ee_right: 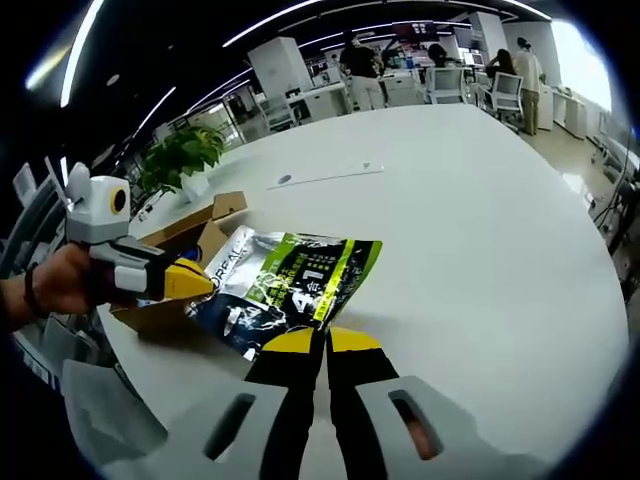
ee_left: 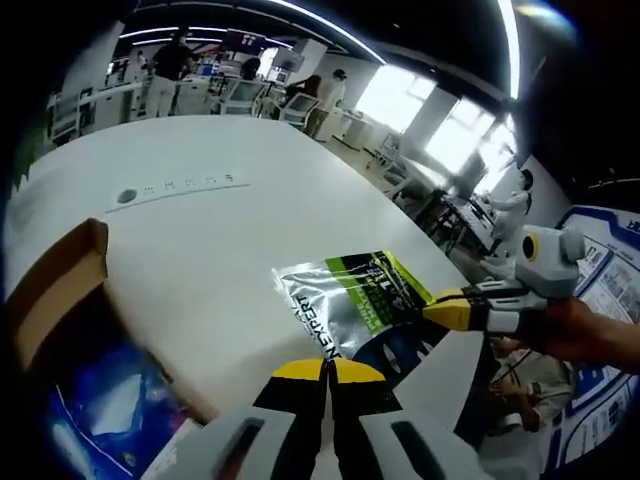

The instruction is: Operate the shoe box by opening the lid, removing the specified soft item, and placing it in the target area until the item is outside and the box remains undamaged.

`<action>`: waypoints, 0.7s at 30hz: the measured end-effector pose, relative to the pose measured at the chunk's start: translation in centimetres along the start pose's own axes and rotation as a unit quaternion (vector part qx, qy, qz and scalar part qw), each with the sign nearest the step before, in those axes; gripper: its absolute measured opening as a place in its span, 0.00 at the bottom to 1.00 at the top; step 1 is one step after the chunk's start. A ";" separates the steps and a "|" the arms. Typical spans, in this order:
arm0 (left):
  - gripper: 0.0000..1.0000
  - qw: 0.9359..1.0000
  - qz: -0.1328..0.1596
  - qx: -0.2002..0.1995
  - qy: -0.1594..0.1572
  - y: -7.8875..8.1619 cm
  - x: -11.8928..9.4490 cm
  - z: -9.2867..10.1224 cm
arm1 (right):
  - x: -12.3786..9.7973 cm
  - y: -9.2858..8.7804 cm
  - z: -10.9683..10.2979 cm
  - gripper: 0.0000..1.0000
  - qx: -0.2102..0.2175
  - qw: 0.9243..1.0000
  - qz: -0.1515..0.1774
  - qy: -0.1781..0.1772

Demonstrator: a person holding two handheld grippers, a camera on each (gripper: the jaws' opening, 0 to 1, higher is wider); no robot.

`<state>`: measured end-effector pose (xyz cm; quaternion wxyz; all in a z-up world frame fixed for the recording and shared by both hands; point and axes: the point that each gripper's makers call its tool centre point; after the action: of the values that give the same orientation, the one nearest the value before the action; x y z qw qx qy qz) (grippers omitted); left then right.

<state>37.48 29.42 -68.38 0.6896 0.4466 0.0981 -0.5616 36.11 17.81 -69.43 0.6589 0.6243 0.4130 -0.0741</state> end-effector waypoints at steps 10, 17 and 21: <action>0.00 1.000 -0.007 -0.004 0.013 0.4 1.6 -1.1 | 1.9 -0.1 1.1 0.01 0.000 1.000 -0.012 0.008; 0.00 1.000 -0.016 -0.004 0.024 0.7 3.2 -1.9 | 3.3 -0.6 2.2 0.02 -0.002 1.000 -0.026 0.013; 0.00 0.999 -0.022 -0.001 0.027 0.8 3.9 -2.2 | 3.8 -0.7 2.8 0.01 -0.001 0.999 -0.030 0.014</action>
<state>40.36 28.25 -71.75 0.6746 0.4588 0.1269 -0.5642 39.38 16.76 -72.73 0.6510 0.6118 0.4412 -0.0845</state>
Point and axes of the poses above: the point that each gripper's makers call its tool centre point, and the gripper's own axes: x roughly forward along the fingers, z roughly to its right, y roughly out of its top, and after that the axes turned 15 degrees about -x, right-handed
